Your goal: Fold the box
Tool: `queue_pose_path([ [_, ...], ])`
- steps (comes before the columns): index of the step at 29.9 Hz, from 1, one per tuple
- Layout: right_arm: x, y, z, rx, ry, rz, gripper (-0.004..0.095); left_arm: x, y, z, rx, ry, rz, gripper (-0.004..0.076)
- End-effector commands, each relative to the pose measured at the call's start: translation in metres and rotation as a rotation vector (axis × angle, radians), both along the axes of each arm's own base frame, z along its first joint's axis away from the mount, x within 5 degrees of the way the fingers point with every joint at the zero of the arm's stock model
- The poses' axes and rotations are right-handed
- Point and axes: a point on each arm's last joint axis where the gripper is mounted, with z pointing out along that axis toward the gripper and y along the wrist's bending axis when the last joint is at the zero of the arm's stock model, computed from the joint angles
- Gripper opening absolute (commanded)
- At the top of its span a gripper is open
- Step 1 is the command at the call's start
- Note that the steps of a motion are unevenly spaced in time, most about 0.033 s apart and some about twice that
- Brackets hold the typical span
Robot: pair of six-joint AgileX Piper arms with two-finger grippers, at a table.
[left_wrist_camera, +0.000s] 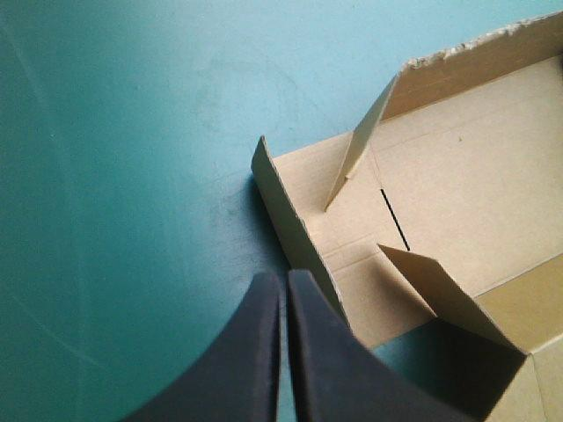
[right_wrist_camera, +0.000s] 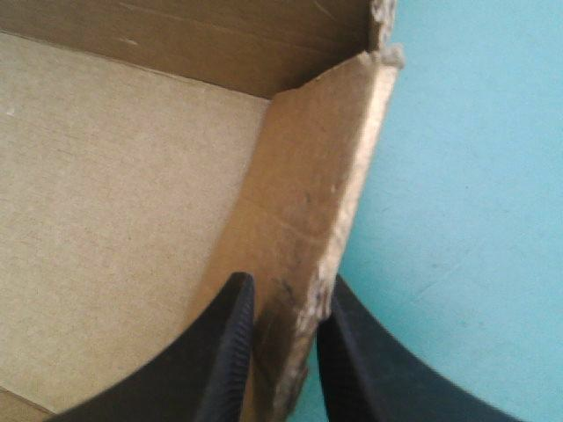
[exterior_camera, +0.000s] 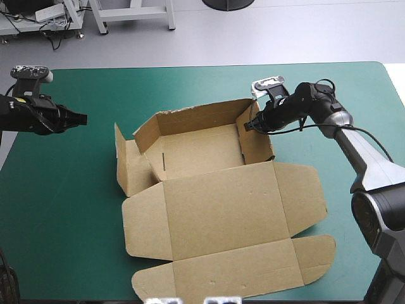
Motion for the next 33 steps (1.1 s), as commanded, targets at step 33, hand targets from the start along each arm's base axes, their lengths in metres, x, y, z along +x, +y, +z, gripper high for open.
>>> queue_pose_path([
  [33, -0.031, -0.009, 0.110, -0.006, 0.010, -0.003, 0.0325, -0.008, -0.005, 0.013, -0.009, -0.030, -0.031, 0.0012],
])
